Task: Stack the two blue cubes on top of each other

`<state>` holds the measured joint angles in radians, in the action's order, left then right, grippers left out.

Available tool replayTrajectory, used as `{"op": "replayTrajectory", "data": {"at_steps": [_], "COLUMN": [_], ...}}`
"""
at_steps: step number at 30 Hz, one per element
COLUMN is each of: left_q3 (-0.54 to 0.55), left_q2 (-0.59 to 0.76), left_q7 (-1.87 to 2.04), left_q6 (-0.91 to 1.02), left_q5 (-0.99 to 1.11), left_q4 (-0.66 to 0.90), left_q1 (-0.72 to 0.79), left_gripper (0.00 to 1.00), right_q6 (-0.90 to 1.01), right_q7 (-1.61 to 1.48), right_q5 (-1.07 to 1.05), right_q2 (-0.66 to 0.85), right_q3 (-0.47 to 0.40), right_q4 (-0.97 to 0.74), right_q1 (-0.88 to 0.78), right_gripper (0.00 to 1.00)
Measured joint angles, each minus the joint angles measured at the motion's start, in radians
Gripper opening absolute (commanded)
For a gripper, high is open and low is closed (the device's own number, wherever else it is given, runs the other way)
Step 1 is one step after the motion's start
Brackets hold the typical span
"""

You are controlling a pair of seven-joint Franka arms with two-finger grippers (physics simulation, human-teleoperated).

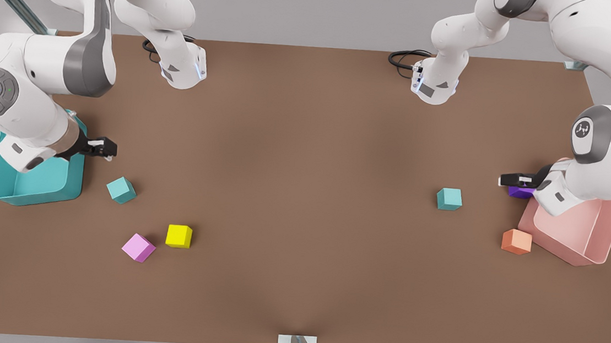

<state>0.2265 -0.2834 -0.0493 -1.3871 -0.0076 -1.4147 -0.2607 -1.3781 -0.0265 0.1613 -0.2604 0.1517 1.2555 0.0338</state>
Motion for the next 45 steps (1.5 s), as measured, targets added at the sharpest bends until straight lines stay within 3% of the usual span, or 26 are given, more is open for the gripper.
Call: {"op": "replayTrajectory", "data": {"at_steps": [4,10,15,27,36,45], "left_q3": [0.0,0.0,0.0,0.0,0.0,0.0], "left_q2": [-0.001,-0.003,-0.004,-0.007,-0.009,-0.009], "left_q7": [0.002,0.004,0.005,0.007,0.007,0.008], "left_q6": [-0.008,-0.014,-0.016,-0.017,-0.016,-0.01], "left_q5": [0.0,-0.001,-0.001,0.0,0.0,0.0], "left_q4": [0.0,-0.001,-0.002,-0.006,-0.006,-0.006], "left_q1": [0.0,0.0,-0.001,-0.002,-0.002,0.0], "left_gripper": [1.0,1.0,1.0,1.0,1.0,1.0], "right_q6": [-0.011,-0.121,-0.193,-0.682,-0.999,-1.08], "right_q7": [0.004,0.114,0.232,0.504,0.623,0.705], "right_q5": [0.013,0.017,-0.004,-0.075,-0.123,-0.144], "right_q2": [-0.049,-0.092,-0.124,-0.052,-0.055,-0.093], "right_q3": [-0.004,-0.013,-0.021,-0.023,-0.023,-0.024], "right_q4": [-0.002,0.245,0.274,0.722,0.846,0.902], "right_q1": [-0.001,0.091,0.168,0.264,0.288,0.3], "right_gripper": [1.0,1.0,1.0,1.0,1.0,1.0]}}
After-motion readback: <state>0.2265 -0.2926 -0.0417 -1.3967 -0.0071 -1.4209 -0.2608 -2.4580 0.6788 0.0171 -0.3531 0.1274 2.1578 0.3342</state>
